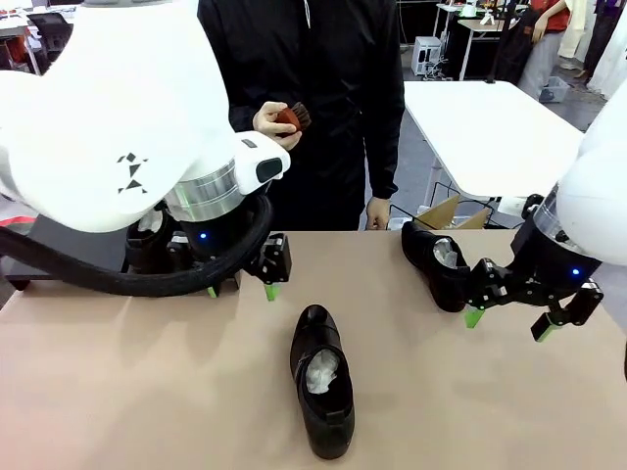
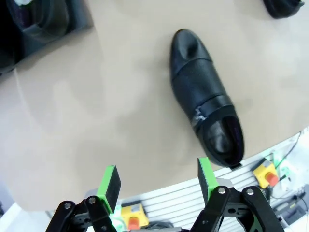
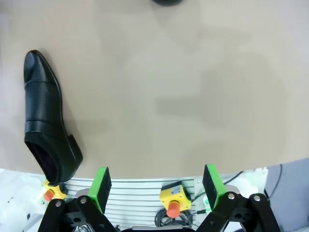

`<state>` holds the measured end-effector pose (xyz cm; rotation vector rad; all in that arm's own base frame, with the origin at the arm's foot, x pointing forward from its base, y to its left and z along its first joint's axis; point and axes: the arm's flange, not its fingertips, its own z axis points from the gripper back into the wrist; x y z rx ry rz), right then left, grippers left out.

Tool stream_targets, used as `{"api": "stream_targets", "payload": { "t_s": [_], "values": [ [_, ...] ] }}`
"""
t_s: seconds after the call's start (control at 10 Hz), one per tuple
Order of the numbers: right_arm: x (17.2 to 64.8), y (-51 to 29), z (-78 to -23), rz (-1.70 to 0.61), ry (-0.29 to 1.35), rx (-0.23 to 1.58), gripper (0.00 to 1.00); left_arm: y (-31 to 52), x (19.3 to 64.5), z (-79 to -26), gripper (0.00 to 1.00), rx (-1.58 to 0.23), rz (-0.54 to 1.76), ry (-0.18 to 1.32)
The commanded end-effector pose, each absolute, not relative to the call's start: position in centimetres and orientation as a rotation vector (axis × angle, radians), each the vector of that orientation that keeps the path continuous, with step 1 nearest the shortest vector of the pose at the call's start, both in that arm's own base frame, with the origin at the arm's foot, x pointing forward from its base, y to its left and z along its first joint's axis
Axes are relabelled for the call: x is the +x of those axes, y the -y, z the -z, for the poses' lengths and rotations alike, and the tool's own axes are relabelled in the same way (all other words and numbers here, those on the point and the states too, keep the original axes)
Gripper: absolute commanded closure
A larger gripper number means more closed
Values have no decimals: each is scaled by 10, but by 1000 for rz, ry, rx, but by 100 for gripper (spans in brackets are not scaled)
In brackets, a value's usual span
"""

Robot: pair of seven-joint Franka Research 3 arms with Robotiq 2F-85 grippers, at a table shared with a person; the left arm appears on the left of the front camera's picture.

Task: Organize the shoes by placing them on the stand.
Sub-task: Place the Shoe from the middle of the table onto the Shoes Stand.

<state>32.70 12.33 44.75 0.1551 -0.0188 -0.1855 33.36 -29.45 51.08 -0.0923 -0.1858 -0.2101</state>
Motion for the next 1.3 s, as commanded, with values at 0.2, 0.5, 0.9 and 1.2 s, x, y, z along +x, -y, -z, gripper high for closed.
{"api": "stream_targets", "payload": {
  "t_s": [0.2,0.5,0.9,1.2],
  "values": [
    [324,-128,-452,168,28,157,0,313,325,-491,17,-54,199,135],
    [324,-128,-452,168,28,157,0,348,289,-441,17,-101,58,38],
    [324,-128,-452,168,28,157,0,363,282,-417,17,-142,49,25],
    [324,-128,-452,168,28,157,0,374,284,-416,17,-188,68,33]
  ]
}}
